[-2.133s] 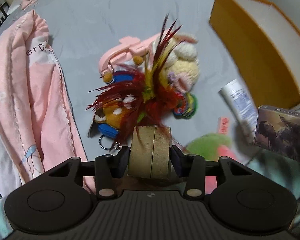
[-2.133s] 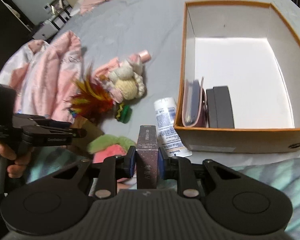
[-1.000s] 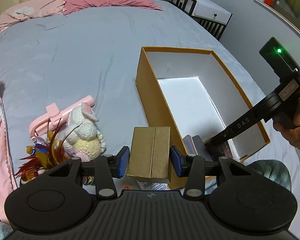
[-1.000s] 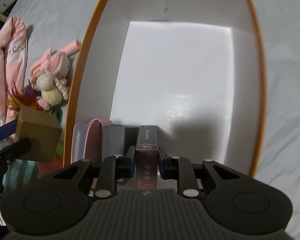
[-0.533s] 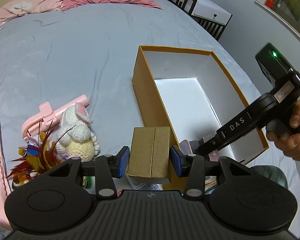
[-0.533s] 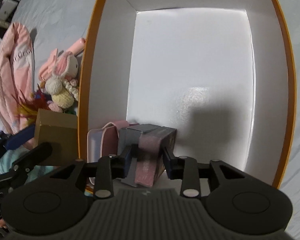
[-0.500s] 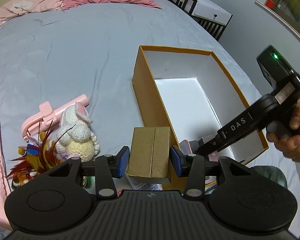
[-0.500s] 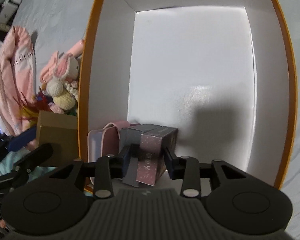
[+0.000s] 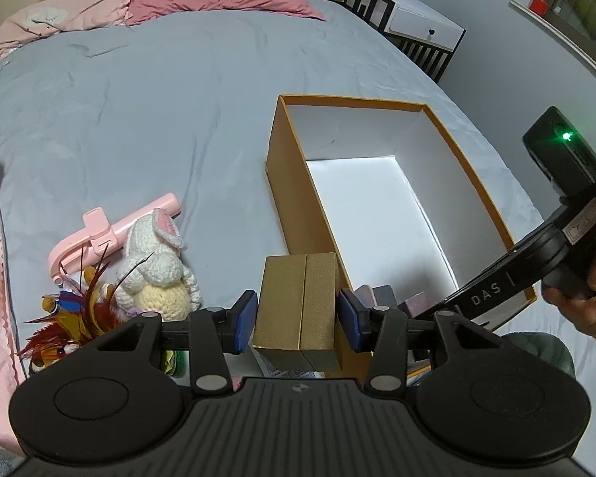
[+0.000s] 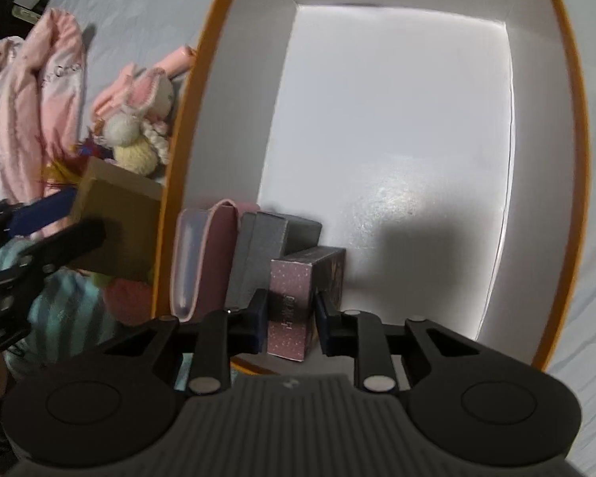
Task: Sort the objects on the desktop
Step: 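Carry the gold box over the shoebox with the left tool and release it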
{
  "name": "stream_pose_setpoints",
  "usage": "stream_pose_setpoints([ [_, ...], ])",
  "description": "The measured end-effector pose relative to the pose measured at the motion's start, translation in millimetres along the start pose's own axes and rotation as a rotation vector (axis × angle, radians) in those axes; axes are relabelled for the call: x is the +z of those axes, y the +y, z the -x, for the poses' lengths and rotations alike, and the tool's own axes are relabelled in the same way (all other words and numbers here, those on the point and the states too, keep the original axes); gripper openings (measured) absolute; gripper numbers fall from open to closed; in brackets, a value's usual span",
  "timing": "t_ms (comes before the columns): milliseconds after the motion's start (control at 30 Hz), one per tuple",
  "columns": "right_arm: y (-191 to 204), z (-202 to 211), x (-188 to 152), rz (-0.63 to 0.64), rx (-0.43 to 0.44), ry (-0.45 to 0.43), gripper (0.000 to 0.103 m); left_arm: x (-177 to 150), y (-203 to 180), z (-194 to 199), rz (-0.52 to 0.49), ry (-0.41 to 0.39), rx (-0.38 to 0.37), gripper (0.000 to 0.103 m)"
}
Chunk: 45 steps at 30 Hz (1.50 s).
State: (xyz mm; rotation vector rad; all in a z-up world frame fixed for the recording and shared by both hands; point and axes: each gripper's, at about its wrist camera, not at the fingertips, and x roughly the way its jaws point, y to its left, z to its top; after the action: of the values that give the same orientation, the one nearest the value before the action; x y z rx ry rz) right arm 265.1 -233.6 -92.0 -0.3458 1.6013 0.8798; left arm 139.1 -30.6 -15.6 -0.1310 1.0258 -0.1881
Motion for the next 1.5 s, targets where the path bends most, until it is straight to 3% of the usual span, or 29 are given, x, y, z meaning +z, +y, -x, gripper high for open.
stream_pose_setpoints([
  [267,-10,4,-5,-0.070,0.036,-0.034,0.036,2,3,2,0.014,-0.002,0.002,0.051],
  [433,-9,12,-11,-0.077,0.064,-0.052,0.036,1,1,5,0.015,-0.008,0.005,0.051],
  [600,-6,24,-17,-0.061,0.035,-0.097,0.035,4,-2,18,0.021,-0.056,0.010,0.050],
  [700,-5,42,-25,-0.044,0.024,-0.153,0.035,13,-14,29,-0.002,-0.099,-0.030,0.050],
  [900,0,72,-46,0.089,-0.095,-0.253,0.035,37,-63,16,-0.065,-0.107,-0.152,0.050],
  [1033,-6,83,-57,0.188,-0.172,-0.293,0.035,47,-99,-16,-0.084,-0.060,-0.203,0.050],
  [1233,-32,78,-53,0.284,-0.239,-0.262,0.035,46,-133,-67,-0.128,0.031,-0.184,0.050],
  [1500,-40,49,-50,0.437,-0.266,-0.222,0.040,40,-144,-109,-0.197,0.151,-0.134,0.050],
])
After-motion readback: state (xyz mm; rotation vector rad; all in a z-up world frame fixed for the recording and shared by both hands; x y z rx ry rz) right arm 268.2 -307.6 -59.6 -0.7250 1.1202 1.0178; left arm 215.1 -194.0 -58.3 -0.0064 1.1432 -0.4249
